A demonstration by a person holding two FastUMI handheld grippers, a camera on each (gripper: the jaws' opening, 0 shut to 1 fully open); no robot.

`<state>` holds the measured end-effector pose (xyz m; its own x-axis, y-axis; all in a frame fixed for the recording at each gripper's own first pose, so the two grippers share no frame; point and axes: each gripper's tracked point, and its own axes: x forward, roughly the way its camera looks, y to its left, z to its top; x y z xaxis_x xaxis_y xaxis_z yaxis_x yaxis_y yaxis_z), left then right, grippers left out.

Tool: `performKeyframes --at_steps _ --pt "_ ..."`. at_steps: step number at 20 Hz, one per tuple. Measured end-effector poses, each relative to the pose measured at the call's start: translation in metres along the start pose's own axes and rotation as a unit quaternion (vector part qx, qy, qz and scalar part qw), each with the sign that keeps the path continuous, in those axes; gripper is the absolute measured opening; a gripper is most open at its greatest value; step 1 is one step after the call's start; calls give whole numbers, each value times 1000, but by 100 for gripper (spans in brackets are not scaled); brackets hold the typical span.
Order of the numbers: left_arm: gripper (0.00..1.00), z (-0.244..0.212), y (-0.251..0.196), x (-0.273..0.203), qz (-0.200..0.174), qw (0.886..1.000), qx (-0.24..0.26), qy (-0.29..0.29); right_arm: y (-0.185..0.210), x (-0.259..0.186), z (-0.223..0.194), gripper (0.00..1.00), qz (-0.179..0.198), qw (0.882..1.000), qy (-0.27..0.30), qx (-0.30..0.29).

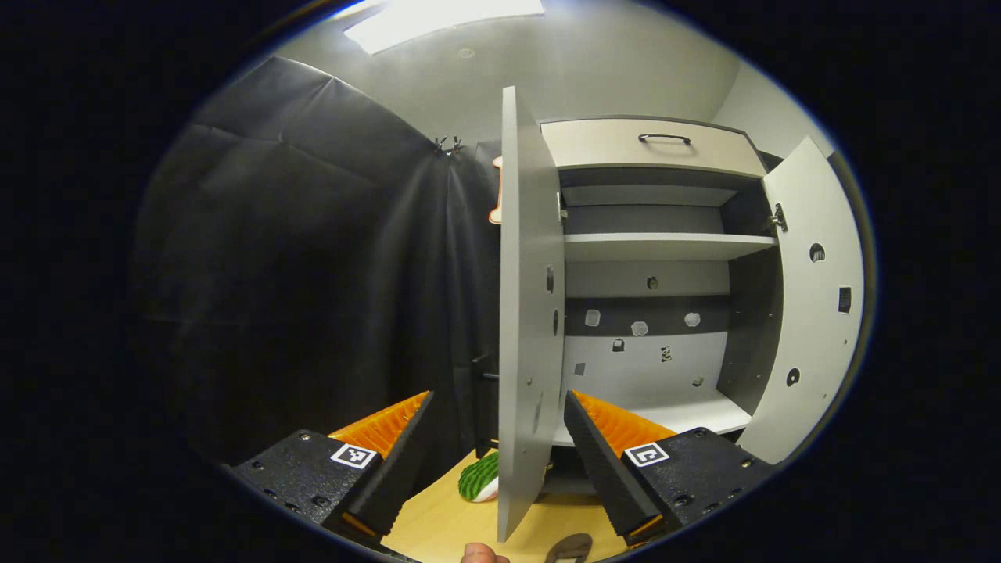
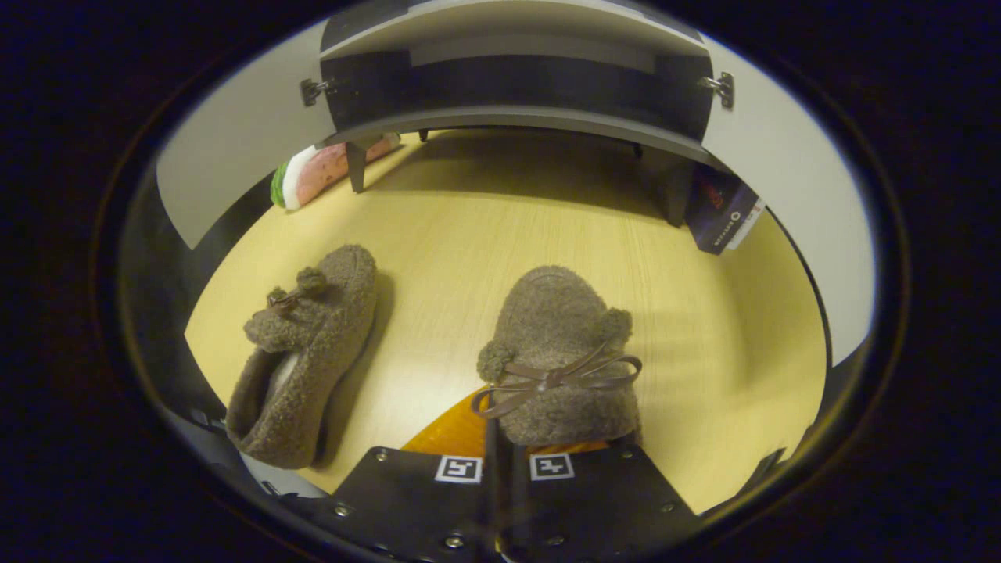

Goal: Grab one shoe with the right hand and put it into the shoe cabinet, grab the other shoe with the left hand and put it into the shoe cabinet; then close the right door with the right hand and the left door with the left hand.

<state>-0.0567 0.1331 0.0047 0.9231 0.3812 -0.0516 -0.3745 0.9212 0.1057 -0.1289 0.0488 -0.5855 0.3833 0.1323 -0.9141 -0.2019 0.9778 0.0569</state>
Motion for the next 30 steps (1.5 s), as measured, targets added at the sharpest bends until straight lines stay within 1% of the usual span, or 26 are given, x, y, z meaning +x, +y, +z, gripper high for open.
performKeyframes --at_steps 5,8,9,10,14,15,16,18,19,20,24,27,30 --pt "99 -5 5 0 4 1000 -8 6 -1 -18 19 8 3 999 -37 -14" --pt "99 -7 2 2 -2 1000 -14 7 3 -24 23 8 14 999 -40 -13" --pt "99 -7 1 3 -4 1000 -16 8 1 -23 22 13 14 999 -37 -17" --pt "99 -8 0 3 -6 1000 -18 8 3 -22 22 9 16 999 -34 -17" --pt "99 -8 1 2 -8 1000 -18 9 7 -6 19 7 3 999 -28 -35" --pt "99 -9 3 0 -7 1000 -17 10 7 -7 22 5 -2 999 -31 -37" --pt "99 -9 6 -1 -4 1000 -15 10 7 -5 24 1 -5 999 -32 -36" --pt "99 -11 12 -2 4 1000 -11 12 7 3 20 2 -10 999 -22 -40" --pt "99 -13 15 -3 8 1000 -10 15 7 8 18 5 -11 999 -16 -39" --pt "99 -13 18 -4 11 1000 -9 17 7 12 17 1 -13 999 -13 -36" --pt "99 -15 25 -10 20 1000 1 20 6 15 23 2 -15 999 -35 -30" --pt "99 -14 24 -11 19 1000 4 21 3 4 29 1 -19 997 -59 -35" --pt "100 -14 18 -11 11 1000 5 19 3 -14 35 0 -7 996 -79 -33"
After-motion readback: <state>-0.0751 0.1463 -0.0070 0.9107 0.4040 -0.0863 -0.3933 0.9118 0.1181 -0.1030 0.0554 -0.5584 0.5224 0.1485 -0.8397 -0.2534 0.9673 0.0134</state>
